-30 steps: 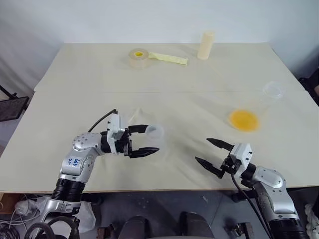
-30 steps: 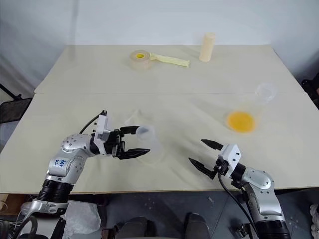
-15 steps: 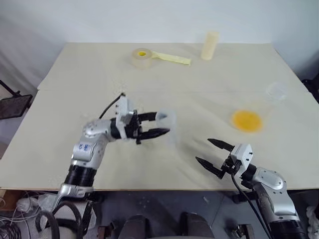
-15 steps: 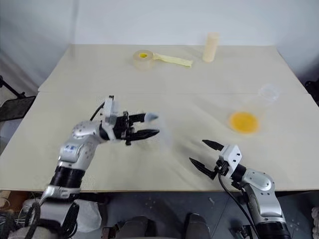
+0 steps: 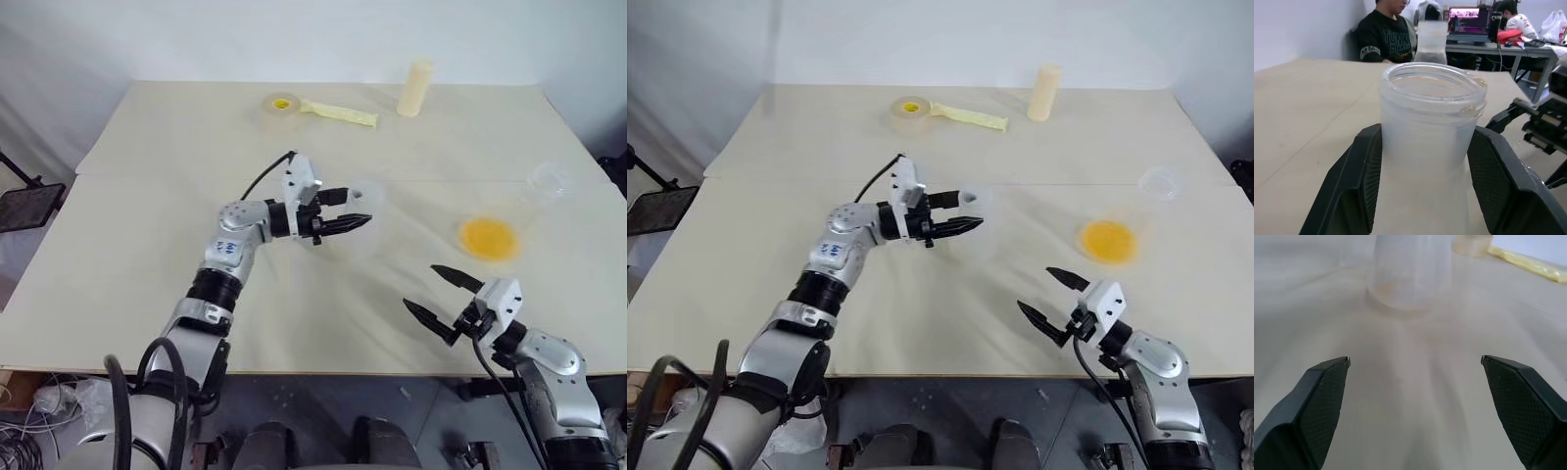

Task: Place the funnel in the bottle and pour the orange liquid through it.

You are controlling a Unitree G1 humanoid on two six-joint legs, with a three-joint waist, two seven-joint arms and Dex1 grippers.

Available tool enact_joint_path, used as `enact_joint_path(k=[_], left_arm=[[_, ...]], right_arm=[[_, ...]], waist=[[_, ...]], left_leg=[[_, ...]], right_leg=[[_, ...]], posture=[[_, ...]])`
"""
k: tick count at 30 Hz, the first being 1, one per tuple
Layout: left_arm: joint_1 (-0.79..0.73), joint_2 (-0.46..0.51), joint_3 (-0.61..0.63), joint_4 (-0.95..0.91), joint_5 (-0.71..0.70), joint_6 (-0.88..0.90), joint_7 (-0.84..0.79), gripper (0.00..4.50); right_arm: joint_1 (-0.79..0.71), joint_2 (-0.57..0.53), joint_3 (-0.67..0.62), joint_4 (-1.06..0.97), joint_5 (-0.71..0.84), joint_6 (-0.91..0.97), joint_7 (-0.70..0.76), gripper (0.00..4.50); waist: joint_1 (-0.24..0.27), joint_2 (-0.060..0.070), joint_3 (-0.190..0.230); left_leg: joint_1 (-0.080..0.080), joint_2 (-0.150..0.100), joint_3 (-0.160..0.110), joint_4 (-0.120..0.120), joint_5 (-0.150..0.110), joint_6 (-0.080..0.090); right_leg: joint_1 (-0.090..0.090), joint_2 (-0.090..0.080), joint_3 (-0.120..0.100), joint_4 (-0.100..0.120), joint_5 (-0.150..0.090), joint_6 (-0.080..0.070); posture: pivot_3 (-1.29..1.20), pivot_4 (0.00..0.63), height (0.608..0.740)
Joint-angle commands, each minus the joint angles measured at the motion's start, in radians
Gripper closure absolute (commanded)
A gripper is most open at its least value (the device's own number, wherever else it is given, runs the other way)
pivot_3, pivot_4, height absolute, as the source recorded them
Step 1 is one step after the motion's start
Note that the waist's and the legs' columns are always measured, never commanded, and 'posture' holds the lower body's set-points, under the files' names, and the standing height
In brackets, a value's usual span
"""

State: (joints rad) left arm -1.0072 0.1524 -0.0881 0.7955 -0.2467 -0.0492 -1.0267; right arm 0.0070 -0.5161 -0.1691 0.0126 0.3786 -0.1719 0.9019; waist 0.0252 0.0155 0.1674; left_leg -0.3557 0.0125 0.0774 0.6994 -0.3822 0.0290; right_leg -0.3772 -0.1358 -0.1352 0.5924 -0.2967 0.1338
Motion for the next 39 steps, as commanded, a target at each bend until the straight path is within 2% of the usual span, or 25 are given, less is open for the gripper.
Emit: enact_joint_path(k=[1,5,11,12,17,21,26,32,39], left_arm=[[-0.071,-0.023,0.008,0.080,0.039,-0.067,0.029,2.26],[-0.093,-0.037,0.007,0.140,0.066,-0.085,0.030,2.26],[-0.083,-0.038,0.008,0.125,0.071,-0.013,0.018,2.26],[-0.081,-0.038,0.010,0.118,0.068,0.002,0.017,1.56],[-0.042,-0.025,0.011,0.037,0.064,0.053,0.019,0.03],[0.007,-0.002,0.015,-0.045,0.064,0.072,0.031,0.03],[0.108,0.069,0.034,-0.229,0.027,0.179,0.019,0.03],[0.293,0.177,0.083,-0.491,-0.037,0.279,0.025,0.03],[0.535,0.302,0.221,-0.746,-0.155,0.381,0.046,0.03]], right_arm=[[0.024,-0.003,-0.026,-0.071,0.020,-0.002,-0.018,0.00],[0.058,0.005,-0.017,-0.128,0.021,0.018,-0.048,0.00],[0.084,0.009,-0.009,-0.173,0.022,0.030,-0.067,0.00],[0.085,0.008,-0.008,-0.176,0.022,0.031,-0.067,0.00],[0.080,0.005,-0.006,-0.178,0.021,0.029,-0.061,0.00],[0.064,-0.005,-0.006,-0.168,0.020,0.029,-0.048,0.00],[0.037,-0.021,-0.014,-0.154,0.021,0.042,-0.037,0.00],[0.022,-0.033,-0.015,-0.155,0.027,0.061,-0.036,0.00],[-0.023,-0.055,-0.015,-0.129,0.036,0.083,-0.002,0.00]], waist=[[-0.001,-0.001,0.001],[0.000,-0.001,0.001],[0.002,-0.002,0.001],[0.002,-0.002,0.001],[0.000,-0.002,0.001],[-0.001,-0.001,0.001],[-0.002,-0.001,0.001],[-0.001,-0.001,0.001],[-0.002,-0.001,0.001]], left_leg=[[0.000,0.000,0.000,0.000,0.000,0.000],[0.000,0.000,0.001,0.000,0.000,0.000],[0.000,0.000,0.001,0.001,0.000,0.000],[0.000,0.000,0.001,0.001,0.000,0.000],[0.000,0.000,0.001,0.001,0.000,0.000],[0.000,0.001,0.001,0.001,0.000,0.000],[0.001,0.001,0.001,0.000,0.000,0.000],[0.001,0.001,-0.007,0.001,0.000,0.000],[0.001,0.002,-0.009,0.002,0.000,0.000]], right_leg=[[0.000,0.000,0.000,0.000,0.000,0.000],[0.000,0.000,0.000,0.000,0.000,0.000],[0.000,0.000,0.001,0.000,0.000,0.000],[0.000,0.000,0.001,0.000,0.000,0.000],[0.000,0.000,0.001,0.000,0.000,0.000],[0.000,0.000,0.001,0.000,0.000,0.000],[0.000,0.000,0.001,0.001,0.000,0.000],[0.000,0.000,0.002,0.001,0.000,0.000],[0.000,0.000,0.003,0.002,0.000,0.000]], posture=[[0.00,0.150,0.740],[0.00,0.150,0.740],[0.00,0.150,0.740],[0.00,0.150,0.740],[0.00,0.150,0.740],[0.00,0.150,0.740],[0.00,0.150,0.740],[0.00,0.150,0.740],[0.00,0.150,0.740]])
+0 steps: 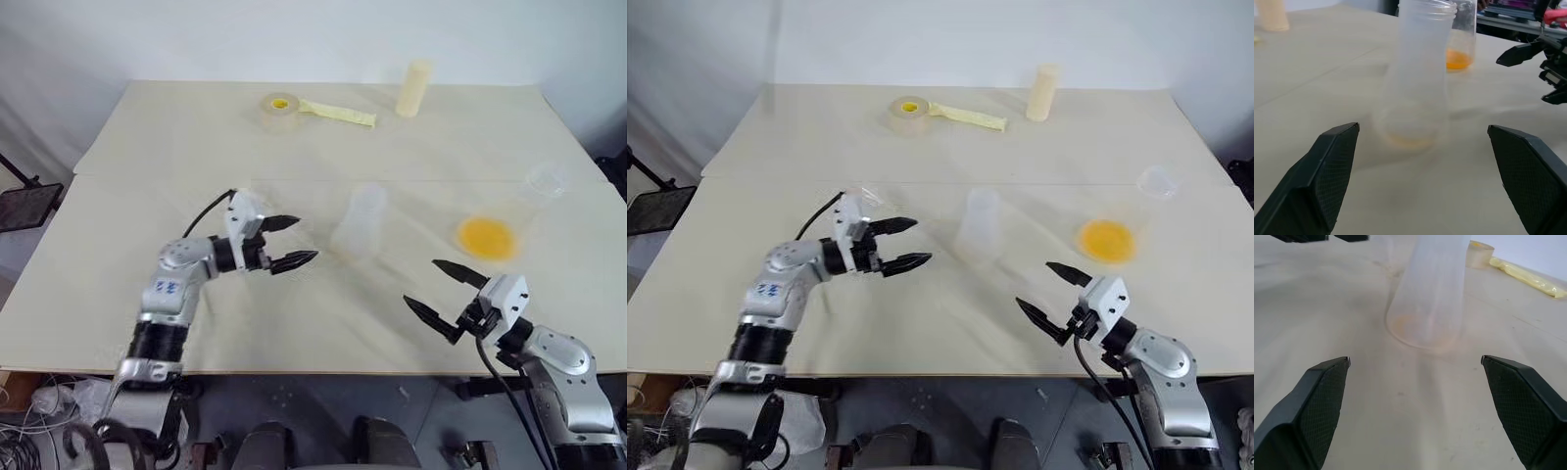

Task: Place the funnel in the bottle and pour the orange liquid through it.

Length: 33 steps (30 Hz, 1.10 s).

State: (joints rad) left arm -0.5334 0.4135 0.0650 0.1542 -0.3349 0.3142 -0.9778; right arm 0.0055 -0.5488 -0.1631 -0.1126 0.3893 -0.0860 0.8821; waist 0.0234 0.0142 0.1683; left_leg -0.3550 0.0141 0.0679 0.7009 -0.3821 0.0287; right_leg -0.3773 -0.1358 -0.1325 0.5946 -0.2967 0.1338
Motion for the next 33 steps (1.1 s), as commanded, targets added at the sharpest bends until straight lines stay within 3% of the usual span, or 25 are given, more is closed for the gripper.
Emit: enact_joint_path(k=[1,10,14,17,24,33], left_arm=[[0.097,0.064,0.093,-0.126,-0.082,0.024,-0.006,0.03],[0.326,0.228,0.366,-0.106,-0.145,-0.014,0.037,0.03],[0.408,0.272,0.438,-0.099,-0.162,-0.010,0.037,0.03],[0.384,0.292,0.437,-0.050,-0.153,-0.031,0.038,0.03],[0.181,0.285,0.332,0.146,-0.079,-0.134,0.046,0.03],[-0.258,0.213,0.157,0.709,0.108,-0.411,0.090,0.03]], right_arm=[[-0.030,-0.025,-0.021,0.004,0.025,-0.003,0.025,0.00],[-0.067,-0.030,-0.018,0.052,0.031,-0.008,0.068,0.00],[-0.072,-0.030,-0.021,0.059,0.034,-0.006,0.077,0.00],[-0.079,-0.033,-0.021,0.066,0.033,-0.006,0.083,0.00],[-0.077,-0.029,-0.029,0.062,0.034,0.001,0.072,0.00],[-0.005,-0.014,-0.055,0.002,0.030,-0.008,0.010,0.00]], waist=[[-0.002,0.000,0.000],[-0.002,0.000,0.000],[-0.003,0.000,0.000],[0.003,0.000,0.000],[0.000,0.000,0.000],[-0.001,-0.001,0.000]], left_leg=[[0.000,0.000,0.000,0.000,0.000,0.000],[0.001,0.001,-0.001,0.000,0.000,-0.001],[0.001,0.001,-0.001,-0.001,-0.001,-0.001],[0.001,0.001,-0.001,-0.001,-0.001,-0.001],[0.001,-0.001,-0.001,0.000,-0.001,-0.001],[0.001,-0.001,0.009,-0.001,0.000,-0.002]], right_leg=[[0.000,0.000,0.000,0.000,0.000,0.000],[0.001,-0.001,0.001,0.000,0.000,0.000],[0.000,-0.001,0.000,0.000,0.000,0.000],[0.001,-0.001,0.000,0.000,0.000,0.000],[0.001,0.000,0.000,0.001,0.000,0.000],[0.000,0.001,-0.002,0.002,0.000,0.000]], posture=[[0.00,0.150,0.740],[0.00,0.150,0.740],[0.00,0.150,0.740],[0.00,0.150,0.740],[0.00,0.150,0.740],[0.00,0.150,0.740]])
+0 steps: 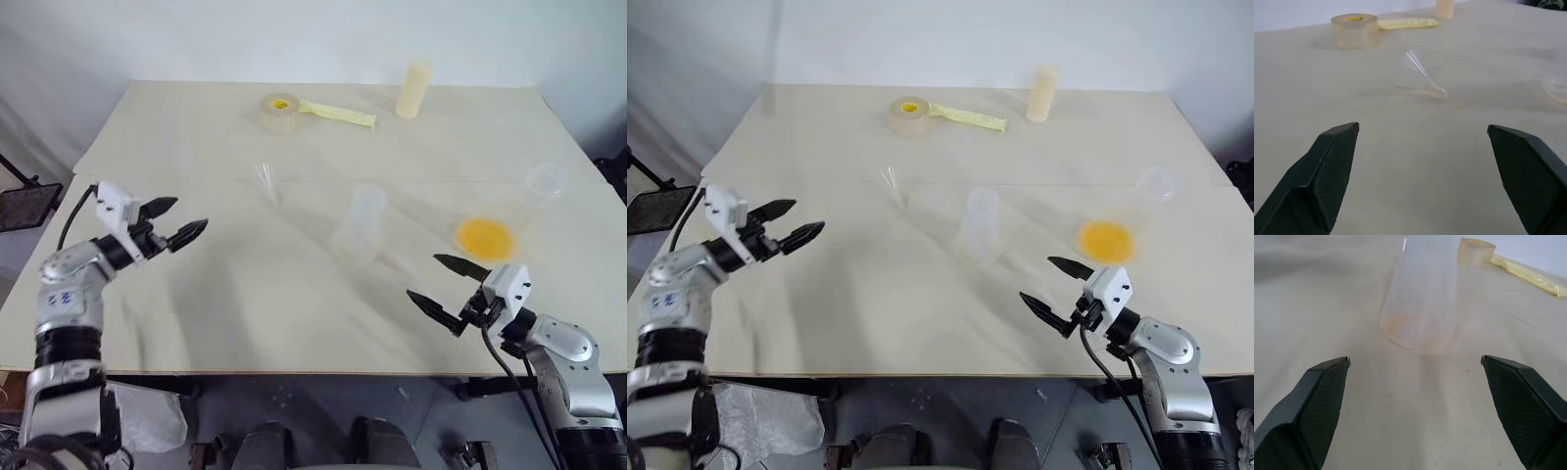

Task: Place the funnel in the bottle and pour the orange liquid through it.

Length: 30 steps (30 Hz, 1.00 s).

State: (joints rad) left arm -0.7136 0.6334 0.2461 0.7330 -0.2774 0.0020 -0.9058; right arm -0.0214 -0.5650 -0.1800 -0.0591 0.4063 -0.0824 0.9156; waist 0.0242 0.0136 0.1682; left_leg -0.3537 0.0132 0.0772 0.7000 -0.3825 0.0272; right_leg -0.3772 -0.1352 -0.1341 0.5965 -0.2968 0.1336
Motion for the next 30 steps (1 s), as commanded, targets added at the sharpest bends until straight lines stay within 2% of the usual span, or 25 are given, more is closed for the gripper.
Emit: enact_joint_path(k=[1,5,12,18,30], left_arm=[[-0.118,-0.014,-0.035,0.187,0.066,-0.129,0.023,0.03],[-0.256,-0.039,-0.073,0.390,0.132,-0.225,0.062,0.03],[-0.371,-0.071,-0.109,0.536,0.213,-0.277,0.124,0.03],[-0.438,-0.127,-0.118,0.587,0.274,-0.248,0.282,0.03],[-0.476,-0.215,-0.106,0.605,0.309,-0.182,0.440,0.03]], right_arm=[[0.036,0.003,-0.044,-0.061,0.013,-0.014,-0.033,0.00],[0.104,0.010,-0.063,-0.114,0.012,-0.021,-0.068,0.00],[0.207,0.024,-0.089,-0.212,0.010,-0.013,-0.127,0.00],[0.262,0.017,-0.122,-0.296,0.016,0.020,-0.181,0.00],[0.353,0.059,-0.115,-0.438,0.006,0.070,-0.259,0.00]], waist=[[-0.002,-0.001,0.000],[-0.003,-0.003,0.002],[-0.004,-0.006,0.003],[0.003,-0.009,0.006],[0.002,-0.011,0.007]], left_leg=[[0.000,0.000,0.001,0.000,0.000,0.000],[-0.001,0.000,0.002,-0.001,0.000,0.000],[-0.001,0.001,0.004,-0.001,0.000,0.000],[-0.001,0.000,0.004,0.000,0.000,0.000],[-0.002,0.001,0.008,-0.001,0.000,0.000]], right_leg=[[0.000,0.000,0.000,0.000,0.000,0.000],[-0.002,0.000,0.000,0.000,0.000,0.000],[-0.004,0.000,0.000,0.000,0.000,0.000],[-0.004,-0.001,0.001,0.001,0.000,0.001],[-0.007,0.000,0.001,0.002,0.000,0.001]], posture=[[0.00,0.150,0.740],[0.00,0.150,0.740],[0.00,0.150,0.740],[0.00,0.150,0.740],[0.00,0.150,0.740]])
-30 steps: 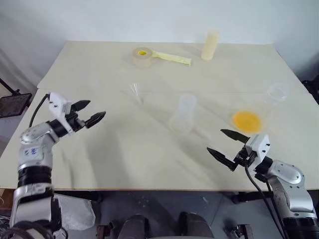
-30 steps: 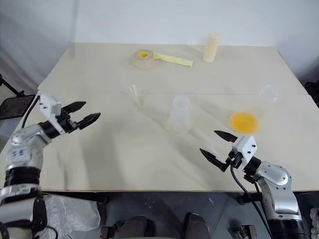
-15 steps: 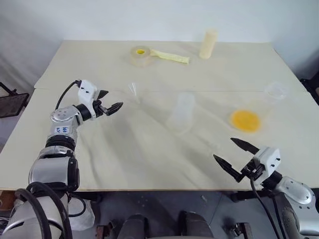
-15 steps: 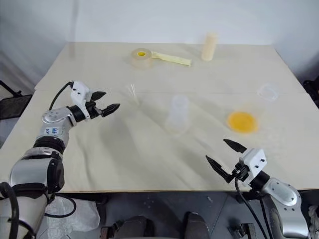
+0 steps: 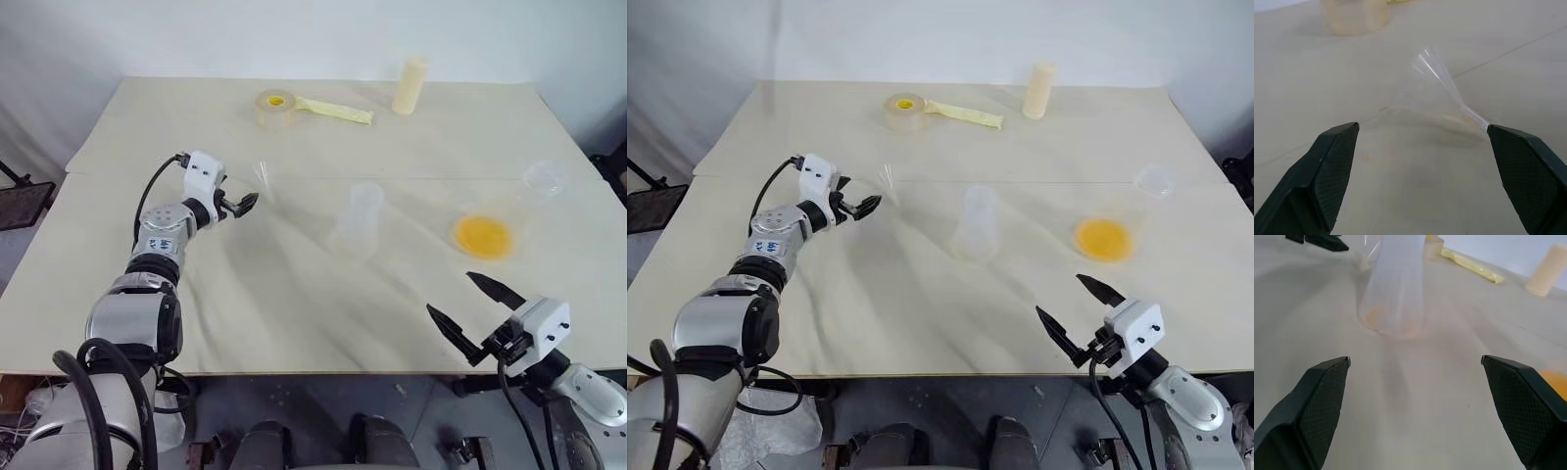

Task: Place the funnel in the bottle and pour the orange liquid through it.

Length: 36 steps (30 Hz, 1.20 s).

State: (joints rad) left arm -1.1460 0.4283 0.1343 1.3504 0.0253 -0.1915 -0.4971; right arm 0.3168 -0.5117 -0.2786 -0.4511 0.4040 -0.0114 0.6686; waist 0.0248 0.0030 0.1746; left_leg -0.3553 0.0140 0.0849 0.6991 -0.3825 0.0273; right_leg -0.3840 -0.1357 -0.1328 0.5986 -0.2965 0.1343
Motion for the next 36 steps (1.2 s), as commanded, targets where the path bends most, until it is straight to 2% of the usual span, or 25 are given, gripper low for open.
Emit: enact_joint_path(k=[1,19,33,34,36], left_arm=[[-0.045,-0.018,0.009,-0.013,0.006,0.015,0.038,0.03],[-0.067,-0.183,0.058,-0.019,-0.013,0.108,0.303,0.03],[-0.088,-0.256,0.075,-0.009,-0.013,0.184,0.391,0.03],[-0.088,-0.257,0.075,-0.009,-0.011,0.184,0.393,0.33],[-0.088,-0.256,0.076,-0.010,-0.010,0.185,0.393,0.64]], right_arm=[[0.021,0.006,-0.019,-0.050,0.009,-0.001,-0.013,0.00],[0.043,-0.009,-0.034,-0.102,0.010,0.042,-0.033,0.00],[0.058,-0.008,-0.052,-0.091,0.008,0.033,-0.025,0.00],[0.059,-0.008,-0.053,-0.089,0.007,0.031,-0.024,0.00],[0.061,-0.007,-0.055,-0.086,0.006,0.027,-0.023,0.00]], waist=[[0.002,-0.001,0.000],[0.000,-0.001,0.000],[0.002,-0.001,0.000],[0.001,-0.001,0.000],[-0.001,-0.001,0.000]], left_leg=[[0.000,0.000,0.000,0.000,0.000,0.000],[0.000,0.000,0.002,0.000,0.000,0.000],[-0.002,0.000,0.004,0.000,0.000,0.000],[-0.002,0.000,0.005,0.000,0.000,0.000],[-0.002,0.000,0.006,0.000,0.000,0.000]], right_leg=[[0.000,0.000,0.000,0.000,0.000,0.000],[-0.002,0.000,0.001,0.001,0.000,0.000],[-0.005,-0.001,0.001,0.003,0.000,0.000],[-0.005,-0.001,0.001,0.003,0.000,0.000],[-0.006,-0.001,0.001,0.004,0.000,0.000]], posture=[[0.00,0.150,0.740],[0.00,0.150,0.740],[0.00,0.150,0.740],[0.00,0.150,0.740],[0.00,0.150,0.740]])
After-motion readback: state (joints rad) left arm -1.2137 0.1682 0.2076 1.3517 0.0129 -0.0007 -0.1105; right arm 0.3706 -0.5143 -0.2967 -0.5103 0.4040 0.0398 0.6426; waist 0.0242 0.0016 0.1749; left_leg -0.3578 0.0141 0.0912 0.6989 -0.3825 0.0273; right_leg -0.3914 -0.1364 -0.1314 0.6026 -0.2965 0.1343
